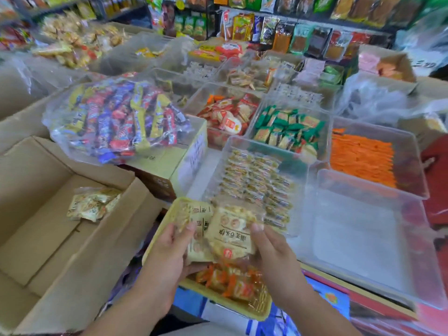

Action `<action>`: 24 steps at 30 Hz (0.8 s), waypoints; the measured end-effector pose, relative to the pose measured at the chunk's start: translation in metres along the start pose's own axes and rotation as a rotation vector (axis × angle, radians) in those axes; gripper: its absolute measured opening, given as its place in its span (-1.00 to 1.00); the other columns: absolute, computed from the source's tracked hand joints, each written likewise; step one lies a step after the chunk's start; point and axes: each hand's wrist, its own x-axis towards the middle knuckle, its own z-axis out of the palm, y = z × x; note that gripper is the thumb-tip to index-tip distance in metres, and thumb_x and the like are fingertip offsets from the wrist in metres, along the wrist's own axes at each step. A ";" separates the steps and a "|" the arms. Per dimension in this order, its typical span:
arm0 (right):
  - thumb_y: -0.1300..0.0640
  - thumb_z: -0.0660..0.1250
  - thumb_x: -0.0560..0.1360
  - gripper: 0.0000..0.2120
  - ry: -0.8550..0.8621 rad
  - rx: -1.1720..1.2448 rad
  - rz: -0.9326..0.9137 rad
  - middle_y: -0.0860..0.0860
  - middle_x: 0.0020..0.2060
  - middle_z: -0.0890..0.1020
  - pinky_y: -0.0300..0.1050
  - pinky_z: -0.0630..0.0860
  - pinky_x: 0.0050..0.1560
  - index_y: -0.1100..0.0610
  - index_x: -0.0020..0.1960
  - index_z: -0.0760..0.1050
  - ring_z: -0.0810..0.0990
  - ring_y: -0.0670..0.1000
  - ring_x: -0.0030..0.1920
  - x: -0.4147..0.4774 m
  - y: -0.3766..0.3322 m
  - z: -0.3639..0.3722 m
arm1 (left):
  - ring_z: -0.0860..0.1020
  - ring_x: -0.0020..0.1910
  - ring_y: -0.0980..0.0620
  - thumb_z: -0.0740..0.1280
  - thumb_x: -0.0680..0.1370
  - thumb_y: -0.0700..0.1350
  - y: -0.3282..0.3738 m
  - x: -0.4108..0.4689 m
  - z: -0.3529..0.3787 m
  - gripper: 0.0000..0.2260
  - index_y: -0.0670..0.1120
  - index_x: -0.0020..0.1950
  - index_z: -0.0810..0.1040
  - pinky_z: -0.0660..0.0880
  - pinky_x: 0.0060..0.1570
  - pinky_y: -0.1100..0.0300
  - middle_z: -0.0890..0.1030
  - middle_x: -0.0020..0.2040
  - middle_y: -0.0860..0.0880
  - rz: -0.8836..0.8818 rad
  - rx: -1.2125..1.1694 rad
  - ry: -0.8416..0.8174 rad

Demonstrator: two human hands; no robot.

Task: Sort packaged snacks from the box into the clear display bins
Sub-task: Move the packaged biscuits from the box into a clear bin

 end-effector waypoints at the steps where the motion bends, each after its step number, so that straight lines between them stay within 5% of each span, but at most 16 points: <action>1: -0.36 0.29 0.44 -0.48 -0.020 0.011 0.019 0.04 -0.24 0.58 0.07 0.69 -0.12 0.12 -0.07 0.59 0.62 0.04 -0.24 0.002 0.000 -0.006 | 0.73 0.06 -0.13 0.46 0.46 0.15 0.000 -0.001 0.008 -0.57 0.07 0.29 0.58 0.69 -0.18 -0.02 0.74 0.13 -0.05 0.006 0.003 -0.027; 5: -0.27 0.39 0.48 -0.79 0.037 0.009 0.020 -0.12 -0.21 0.66 -0.01 0.64 -0.32 -0.25 0.07 0.52 0.64 -0.02 -0.40 0.012 -0.003 -0.022 | 0.74 0.03 -0.13 0.57 0.31 0.07 0.003 0.003 0.036 -0.51 0.13 0.23 0.63 0.66 -0.25 0.10 0.74 0.12 -0.07 0.017 0.044 -0.127; 7: -0.14 0.41 0.54 -0.69 0.115 -0.049 -0.040 -0.13 -0.11 0.64 0.10 0.67 -0.31 -0.32 0.22 0.40 0.65 -0.02 -0.35 0.020 -0.002 -0.029 | 0.74 0.00 -0.14 0.57 0.30 0.00 0.004 0.011 0.049 -0.51 0.08 0.22 0.62 0.66 -0.27 0.11 0.75 0.10 -0.08 0.007 0.043 -0.119; 9: -0.11 0.42 0.54 -0.54 0.139 -0.149 -0.188 -0.24 0.12 0.53 0.05 0.68 -0.21 -0.38 0.33 0.30 0.67 -0.05 -0.09 0.023 -0.003 -0.034 | 0.75 -0.03 -0.13 0.56 0.30 -0.04 0.007 0.021 0.062 -0.53 0.04 0.20 0.61 0.66 -0.28 0.10 0.75 0.06 -0.08 -0.014 0.028 -0.066; 11: -0.24 0.39 0.50 -0.43 0.126 -0.436 -0.406 -0.27 0.40 0.32 -0.22 0.59 0.11 -0.37 0.43 0.23 0.48 -0.13 0.33 0.026 -0.002 -0.042 | 0.75 -0.07 -0.13 0.57 0.30 -0.05 0.009 0.035 0.072 -0.55 0.03 0.17 0.62 0.65 -0.31 0.09 0.76 0.03 -0.07 -0.021 0.024 -0.042; 13: -0.33 0.35 0.46 -0.35 0.097 -0.772 -0.579 -0.11 0.56 0.18 -0.10 0.38 0.37 -0.27 0.49 0.25 0.22 -0.03 0.54 0.035 0.001 -0.048 | 0.75 -0.14 -0.15 0.59 0.30 -0.06 0.011 0.051 0.080 -0.62 0.10 0.09 0.67 0.65 -0.33 0.07 0.77 -0.05 -0.03 -0.037 0.023 -0.043; 17: -0.11 0.42 0.46 -0.40 0.105 -0.990 -0.647 -0.01 0.50 0.36 0.17 0.47 0.35 -0.08 0.47 0.37 0.32 0.13 0.49 0.066 0.004 -0.061 | 0.75 -0.09 -0.19 0.71 0.19 0.09 0.015 0.086 0.101 -0.35 0.07 0.22 0.58 0.66 -0.09 -0.19 0.76 -0.02 0.01 -0.086 0.154 -0.080; 20: 0.00 0.53 0.47 -0.42 0.126 -0.950 -0.591 0.02 0.43 0.47 0.13 0.53 0.30 0.04 0.44 0.46 0.46 0.16 0.39 0.094 0.001 -0.077 | 0.75 -0.16 -0.12 0.66 0.18 0.22 0.019 0.115 0.114 -0.29 0.06 0.26 0.56 0.68 -0.14 -0.07 0.75 0.02 0.05 -0.096 0.238 -0.095; 22: -0.04 0.42 0.54 -0.49 0.127 -0.920 -0.536 0.02 0.41 0.50 0.08 0.52 0.31 0.07 0.45 0.48 0.51 0.13 0.35 0.110 -0.003 -0.087 | 0.75 -0.14 -0.17 0.61 0.31 0.19 0.018 0.136 0.117 -0.34 0.03 0.34 0.53 0.68 -0.09 -0.09 0.69 0.19 -0.04 -0.105 0.249 -0.087; 24: 0.01 0.39 0.58 -0.53 0.102 -0.869 -0.455 -0.02 0.38 0.52 -0.01 0.51 0.30 0.05 0.47 0.46 0.56 0.06 0.29 0.125 -0.005 -0.094 | 0.75 -0.13 -0.15 0.58 0.41 0.14 0.018 0.155 0.117 -0.55 0.13 0.25 0.56 0.69 -0.08 -0.09 0.70 0.12 0.06 -0.074 0.272 -0.057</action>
